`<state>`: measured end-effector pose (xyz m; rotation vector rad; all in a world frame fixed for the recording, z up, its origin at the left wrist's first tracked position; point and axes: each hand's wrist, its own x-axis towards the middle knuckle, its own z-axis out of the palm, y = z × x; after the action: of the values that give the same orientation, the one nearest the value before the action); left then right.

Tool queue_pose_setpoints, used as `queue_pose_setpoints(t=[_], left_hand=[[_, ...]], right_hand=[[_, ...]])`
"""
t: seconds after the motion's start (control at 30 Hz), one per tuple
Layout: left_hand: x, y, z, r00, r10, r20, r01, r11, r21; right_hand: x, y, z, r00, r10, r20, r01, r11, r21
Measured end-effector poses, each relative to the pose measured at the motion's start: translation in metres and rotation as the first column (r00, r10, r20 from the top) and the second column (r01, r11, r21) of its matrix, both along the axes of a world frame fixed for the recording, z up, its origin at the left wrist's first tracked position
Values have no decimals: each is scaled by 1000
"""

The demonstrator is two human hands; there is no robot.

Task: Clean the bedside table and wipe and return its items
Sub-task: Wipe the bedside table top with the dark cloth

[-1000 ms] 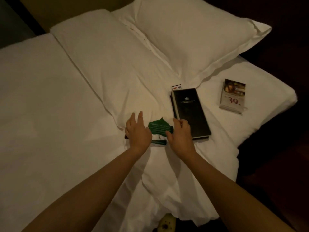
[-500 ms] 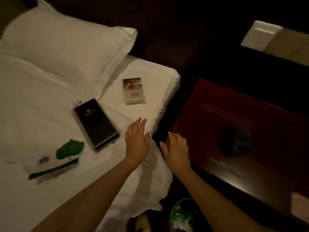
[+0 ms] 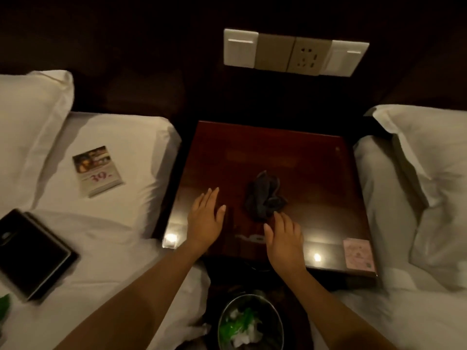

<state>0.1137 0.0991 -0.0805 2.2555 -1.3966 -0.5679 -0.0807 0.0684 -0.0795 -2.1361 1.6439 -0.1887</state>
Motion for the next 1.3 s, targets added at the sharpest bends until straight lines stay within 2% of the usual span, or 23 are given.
queue_pose_setpoints(t=[0.1,0.2,0.33,0.43,0.57,0.77,0.87,0.97,1.1,1.3], left_hand=[[14,-33,-16,995,-95,17,94,994,49],[33,-67,-38,975,-199,100,188,977,104],[61,-106,-65,914,-337,226,304,938,169],[83,-119,-86,860,-407,309,357,911,208],[89,-117,-102,831,-392,395,366,920,143],[89,-117,-97,832,-397,388,366,918,153],[87,-116,-95,833,-400,382,366,917,161],[87,-116,-94,831,-401,385,368,916,160],[86,-115,-95,833,-398,383,358,917,175],[84,-115,-93,840,-379,389,343,925,162]], right_hand=[[15,-27,-10,1000,-30,-7,30,999,9],[36,-61,-24,998,-55,7,55,998,21],[63,-95,-53,1000,15,-25,-12,995,100],[74,-100,-75,999,16,-52,-13,998,57],[77,-98,-85,999,-43,-25,42,999,-33],[96,-72,-72,985,-157,71,158,987,-13],[109,-25,-70,994,-94,49,94,995,-13],[107,17,-74,998,3,-60,-6,999,-41],[69,25,-77,979,123,-161,-139,986,-91],[29,10,-79,982,93,-166,-111,989,-98]])
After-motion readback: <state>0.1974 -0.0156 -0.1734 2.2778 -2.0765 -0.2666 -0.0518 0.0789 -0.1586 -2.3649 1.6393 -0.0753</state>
